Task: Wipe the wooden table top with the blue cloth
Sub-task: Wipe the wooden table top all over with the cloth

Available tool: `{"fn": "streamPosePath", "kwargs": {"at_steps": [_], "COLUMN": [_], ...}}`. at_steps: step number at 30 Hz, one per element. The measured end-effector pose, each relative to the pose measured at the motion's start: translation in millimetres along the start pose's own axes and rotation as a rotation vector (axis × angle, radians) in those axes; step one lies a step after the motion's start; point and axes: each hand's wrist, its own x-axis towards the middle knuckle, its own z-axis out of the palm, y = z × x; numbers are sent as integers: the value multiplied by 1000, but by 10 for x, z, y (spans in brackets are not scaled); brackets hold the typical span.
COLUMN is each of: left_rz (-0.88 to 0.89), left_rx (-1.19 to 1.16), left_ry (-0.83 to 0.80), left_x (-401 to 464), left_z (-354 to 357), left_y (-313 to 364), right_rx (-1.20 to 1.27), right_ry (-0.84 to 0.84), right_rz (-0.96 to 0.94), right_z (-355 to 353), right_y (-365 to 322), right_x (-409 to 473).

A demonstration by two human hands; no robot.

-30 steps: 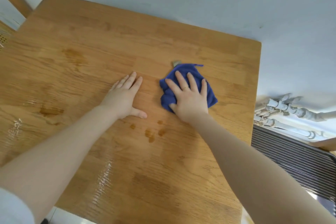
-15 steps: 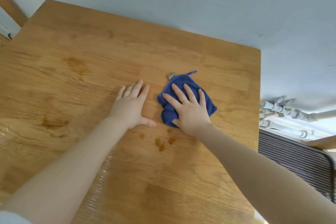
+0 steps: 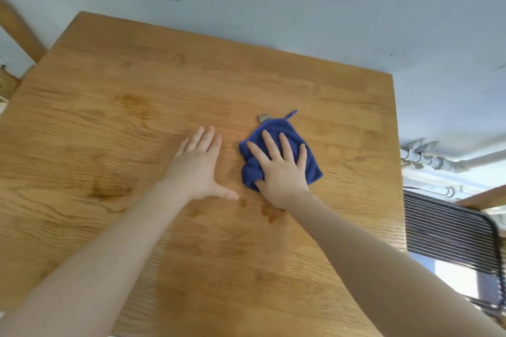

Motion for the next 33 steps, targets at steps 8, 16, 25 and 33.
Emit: {"fn": "streamPosePath", "kwargs": {"at_steps": [8,16,25,33], "left_rz": [-16,-118,-83,-87], "left_rx": [67,108,91,-20], "left_ry": [17,55,81,94], "left_x": [-14,38,136,44], "left_z": [15,52,105,108], "left_y": [-287,-374,-444,-443], "right_rx": [50,-85,24,-38], "right_ry": [43,27,92,68], "right_rz": [122,-98,86,-119], "right_z": [-129,70,-75,88], "right_y": [88,-395,-341,-678], "right_x": [735,39,1031,398]}}
